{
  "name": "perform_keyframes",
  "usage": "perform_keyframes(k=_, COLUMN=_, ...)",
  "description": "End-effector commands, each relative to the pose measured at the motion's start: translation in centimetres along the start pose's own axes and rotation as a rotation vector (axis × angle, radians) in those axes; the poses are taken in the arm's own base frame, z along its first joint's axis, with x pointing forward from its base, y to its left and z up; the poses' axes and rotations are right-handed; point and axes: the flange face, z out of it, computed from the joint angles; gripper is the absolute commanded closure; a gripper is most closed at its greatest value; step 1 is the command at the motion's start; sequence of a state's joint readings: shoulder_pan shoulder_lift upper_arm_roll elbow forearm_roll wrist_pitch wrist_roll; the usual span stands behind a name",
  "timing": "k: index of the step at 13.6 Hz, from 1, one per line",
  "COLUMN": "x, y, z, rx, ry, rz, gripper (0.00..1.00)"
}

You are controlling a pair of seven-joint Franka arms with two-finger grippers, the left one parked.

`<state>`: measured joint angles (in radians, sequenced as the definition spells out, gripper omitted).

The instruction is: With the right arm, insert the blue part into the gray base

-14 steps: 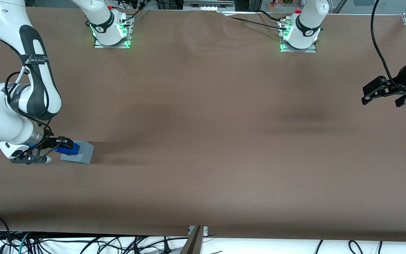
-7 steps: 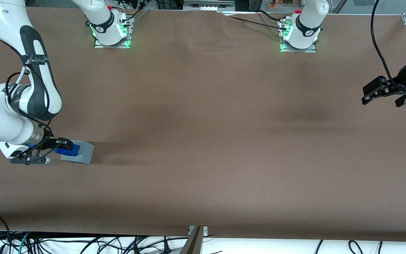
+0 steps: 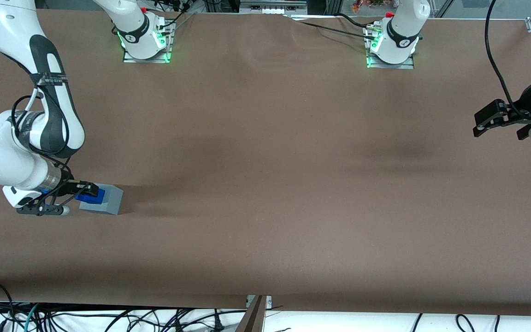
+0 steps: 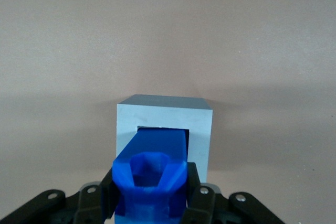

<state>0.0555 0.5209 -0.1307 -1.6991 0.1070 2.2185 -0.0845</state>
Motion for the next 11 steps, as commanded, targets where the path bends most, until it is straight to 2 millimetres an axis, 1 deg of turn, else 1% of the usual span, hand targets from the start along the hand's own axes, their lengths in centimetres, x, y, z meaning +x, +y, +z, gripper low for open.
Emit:
perform_keyframes(k=1, x=0.3, y=-0.2, z=0.3, rx=-0.001, ry=0.021, rz=0.009, gripper=0.88)
perform_keyframes(k=2, x=0.4, y=-0.1, z=0.4, rx=-0.002, ry=0.031, rz=0.008, gripper=0.83)
perform_keyframes(k=3, x=0.5, y=-0.2, z=0.3, rx=0.000, ry=0.032, rz=0.010, gripper=0.46)
perform_keyframes(k=4, x=0.5, y=-0.2, z=-0.1, rx=0.003, ry=0.031, rz=0.007, gripper=0.14)
perform_keyframes(k=5, x=0.4, y=-0.1, z=-1.2, rx=0.003, ry=0.034, rz=0.006, gripper=0.01)
perform_keyframes(k=7, x=-0.4, y=-0.6, z=-5.8, rx=0.017, ry=0.012, rz=0.001, gripper=0.01)
perform_keyframes(k=8, x=-0.8, y=-0.8, z=-9.1, rx=0.006, ry=0.015, rz=0.000, gripper=0.01)
perform_keyframes(k=9, x=-1.8, y=-1.0, z=-12.8, rx=-0.001, ry=0.018, rz=0.001, gripper=0.01)
perform_keyframes(k=11, x=-4.7, y=-2.9, z=-20.2, rx=-0.012, ry=0.036, rz=-0.045, gripper=0.01)
